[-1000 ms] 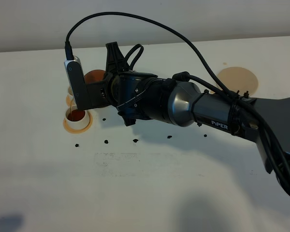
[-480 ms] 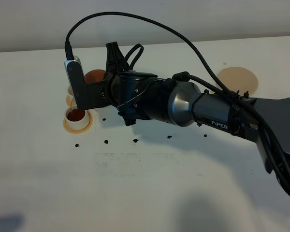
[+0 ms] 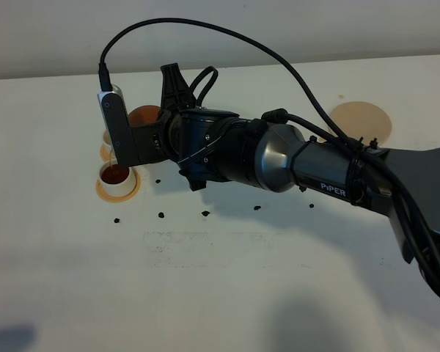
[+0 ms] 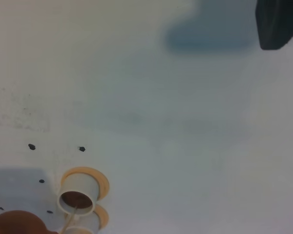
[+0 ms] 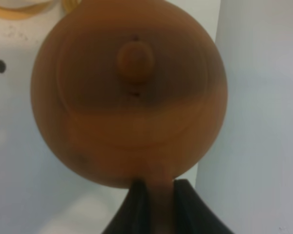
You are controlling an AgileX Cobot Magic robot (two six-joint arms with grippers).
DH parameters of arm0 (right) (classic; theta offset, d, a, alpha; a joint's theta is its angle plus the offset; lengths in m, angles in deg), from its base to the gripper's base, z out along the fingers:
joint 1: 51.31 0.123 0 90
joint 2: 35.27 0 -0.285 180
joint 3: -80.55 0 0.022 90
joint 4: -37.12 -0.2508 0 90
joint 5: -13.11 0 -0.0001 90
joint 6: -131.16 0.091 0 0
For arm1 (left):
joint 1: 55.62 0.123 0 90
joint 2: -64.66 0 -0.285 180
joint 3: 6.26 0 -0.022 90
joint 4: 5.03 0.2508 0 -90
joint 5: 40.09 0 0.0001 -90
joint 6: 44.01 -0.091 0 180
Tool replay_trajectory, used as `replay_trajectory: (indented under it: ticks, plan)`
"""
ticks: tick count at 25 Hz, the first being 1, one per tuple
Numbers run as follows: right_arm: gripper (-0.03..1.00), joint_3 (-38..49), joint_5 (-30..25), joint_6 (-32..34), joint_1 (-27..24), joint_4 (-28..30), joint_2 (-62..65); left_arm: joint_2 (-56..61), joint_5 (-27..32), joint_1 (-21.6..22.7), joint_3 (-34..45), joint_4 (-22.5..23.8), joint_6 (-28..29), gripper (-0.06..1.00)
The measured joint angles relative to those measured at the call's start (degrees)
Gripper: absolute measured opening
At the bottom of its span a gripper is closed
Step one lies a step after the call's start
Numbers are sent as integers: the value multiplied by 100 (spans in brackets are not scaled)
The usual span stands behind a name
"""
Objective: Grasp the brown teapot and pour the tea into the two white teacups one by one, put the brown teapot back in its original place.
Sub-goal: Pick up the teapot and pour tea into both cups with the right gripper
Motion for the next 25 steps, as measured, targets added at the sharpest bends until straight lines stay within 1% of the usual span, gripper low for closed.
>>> replay_trajectory:
  ticks: [17, 19, 25]
  plan:
    - [9, 0, 0, 20, 0, -30, 0, 0, 0, 0, 0, 0, 0, 32]
    - [9, 0, 0, 86, 0, -129, 0, 0, 0, 0, 0, 0, 0, 32]
    - [9, 0, -7, 343, 0, -734, 0, 0, 0, 0, 0, 0, 0, 32]
